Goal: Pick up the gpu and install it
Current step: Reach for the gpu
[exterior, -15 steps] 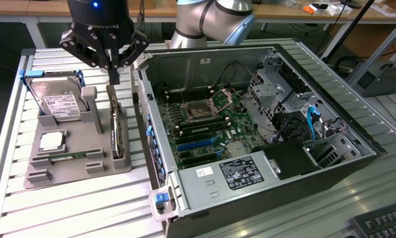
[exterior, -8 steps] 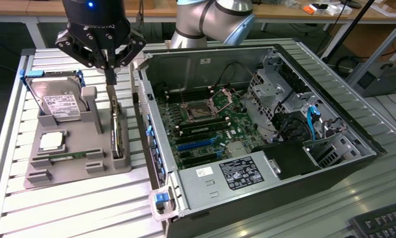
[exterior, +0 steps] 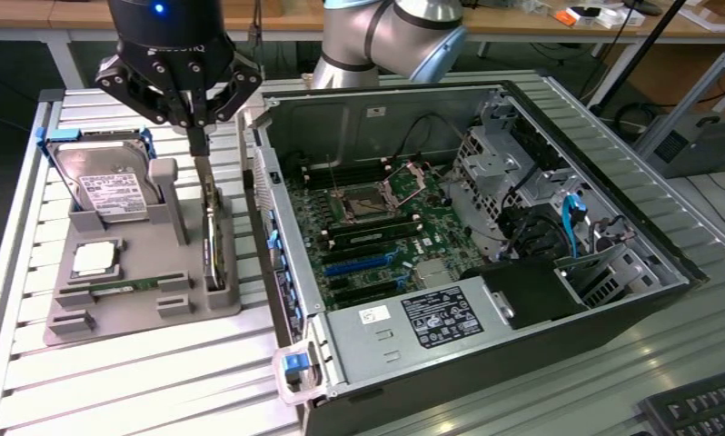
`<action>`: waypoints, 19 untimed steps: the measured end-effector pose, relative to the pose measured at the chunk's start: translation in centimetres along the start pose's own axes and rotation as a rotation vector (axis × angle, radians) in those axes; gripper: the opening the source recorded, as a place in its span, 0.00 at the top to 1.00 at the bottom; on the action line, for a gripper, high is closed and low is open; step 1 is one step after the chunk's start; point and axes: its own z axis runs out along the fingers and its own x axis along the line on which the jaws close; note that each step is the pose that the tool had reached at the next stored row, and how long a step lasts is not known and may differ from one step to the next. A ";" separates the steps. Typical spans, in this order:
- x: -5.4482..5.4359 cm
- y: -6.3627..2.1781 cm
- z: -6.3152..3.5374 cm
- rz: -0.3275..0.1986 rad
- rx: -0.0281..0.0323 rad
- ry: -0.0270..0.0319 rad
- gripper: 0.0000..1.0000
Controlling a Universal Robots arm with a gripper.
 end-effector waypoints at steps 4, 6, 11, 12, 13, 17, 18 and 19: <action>0.1 -0.01 0.00 0.000 0.0000 0.0000 0.89; 0.2 -0.01 0.00 0.000 0.0001 0.0000 0.89; 0.4 -0.03 -0.01 0.000 0.0000 0.0000 0.89; 0.4 -0.03 -0.01 0.000 0.0000 0.0000 0.89; 0.4 -0.03 0.00 0.000 0.0000 -0.0001 0.89; 0.7 -0.06 -0.01 0.000 0.0000 0.0000 0.89; 0.8 -0.06 -0.01 0.000 0.0000 0.0000 0.89; 0.9 -0.07 -0.01 0.000 0.0000 0.0000 0.89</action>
